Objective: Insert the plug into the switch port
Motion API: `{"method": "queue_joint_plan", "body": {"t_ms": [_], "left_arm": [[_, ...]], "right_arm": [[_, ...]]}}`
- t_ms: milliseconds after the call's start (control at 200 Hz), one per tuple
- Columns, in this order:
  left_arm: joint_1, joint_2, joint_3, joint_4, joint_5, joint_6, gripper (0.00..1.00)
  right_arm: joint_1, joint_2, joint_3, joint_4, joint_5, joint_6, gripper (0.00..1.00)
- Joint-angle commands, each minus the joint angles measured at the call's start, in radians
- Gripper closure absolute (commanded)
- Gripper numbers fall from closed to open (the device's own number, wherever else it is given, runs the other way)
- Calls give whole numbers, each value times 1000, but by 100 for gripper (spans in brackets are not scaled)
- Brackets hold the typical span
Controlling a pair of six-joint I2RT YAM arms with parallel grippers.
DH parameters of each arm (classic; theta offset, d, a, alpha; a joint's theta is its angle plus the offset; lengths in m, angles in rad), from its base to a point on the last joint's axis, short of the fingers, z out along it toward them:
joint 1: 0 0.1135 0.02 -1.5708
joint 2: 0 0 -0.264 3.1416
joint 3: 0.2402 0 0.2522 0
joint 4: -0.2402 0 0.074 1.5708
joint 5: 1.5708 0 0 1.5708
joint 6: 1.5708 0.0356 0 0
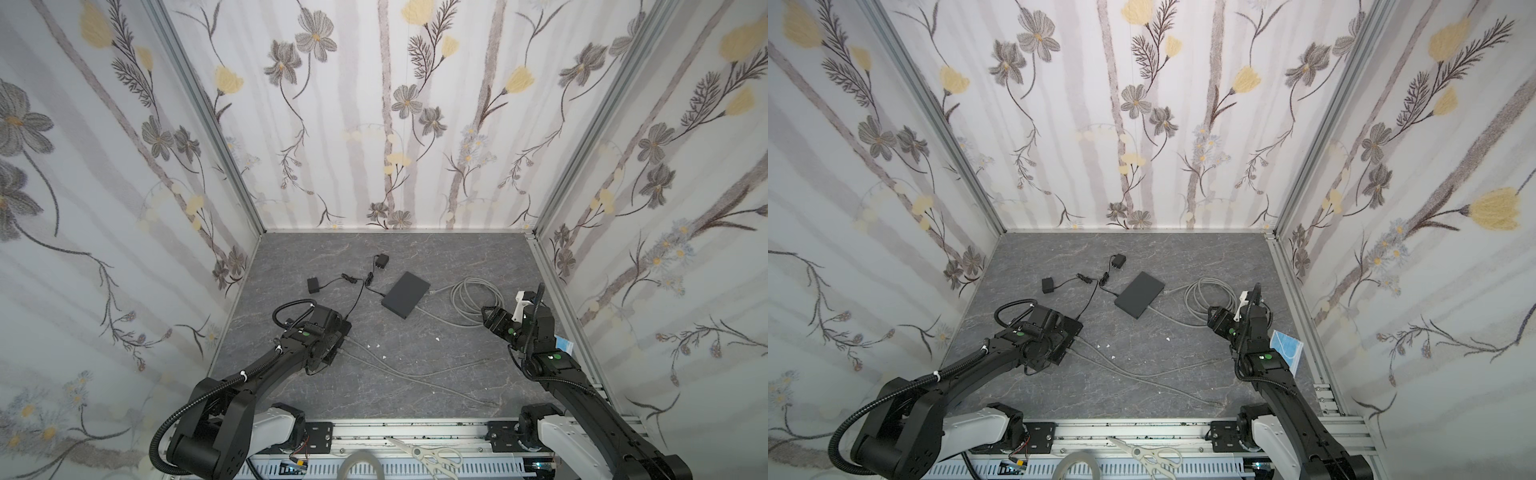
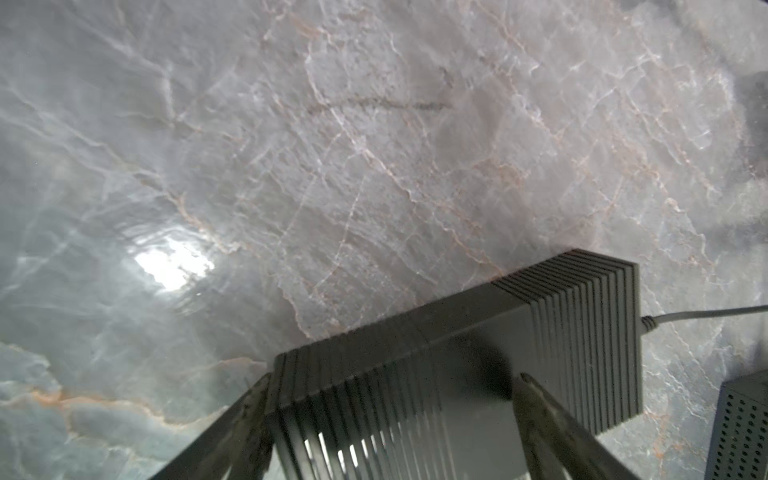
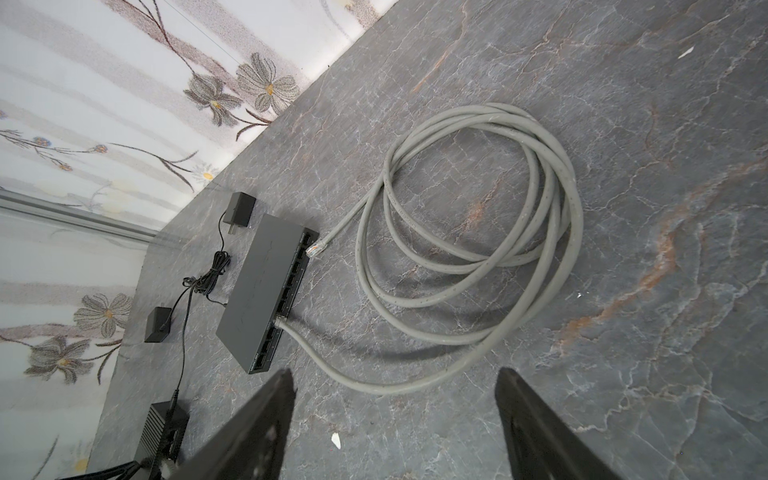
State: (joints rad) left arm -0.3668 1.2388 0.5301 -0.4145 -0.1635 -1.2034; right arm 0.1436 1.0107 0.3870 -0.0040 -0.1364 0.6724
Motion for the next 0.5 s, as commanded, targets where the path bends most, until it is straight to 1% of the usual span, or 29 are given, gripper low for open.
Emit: {"method": "queue_joint_plan", "body": {"t_ms": [0,70,200,400,495], "left_arm": [[0,42,7,-48,50,37,2],[0,71,18,-38,57,45,0],[0,143,51,-22,76,59,0],[-1,295,121,0,95,101,1],[-4,338,130,30,108,102,1]], "right_arm": [[0,8,-3,29,-18,-6,23],[-1,11,-7,33,-19,-5,23],[-1,14,-11,38,-20,-5,23],[-1,13,-14,41,-22,-7,23],[-2,11,-17,39,-17,-9,23]]}}
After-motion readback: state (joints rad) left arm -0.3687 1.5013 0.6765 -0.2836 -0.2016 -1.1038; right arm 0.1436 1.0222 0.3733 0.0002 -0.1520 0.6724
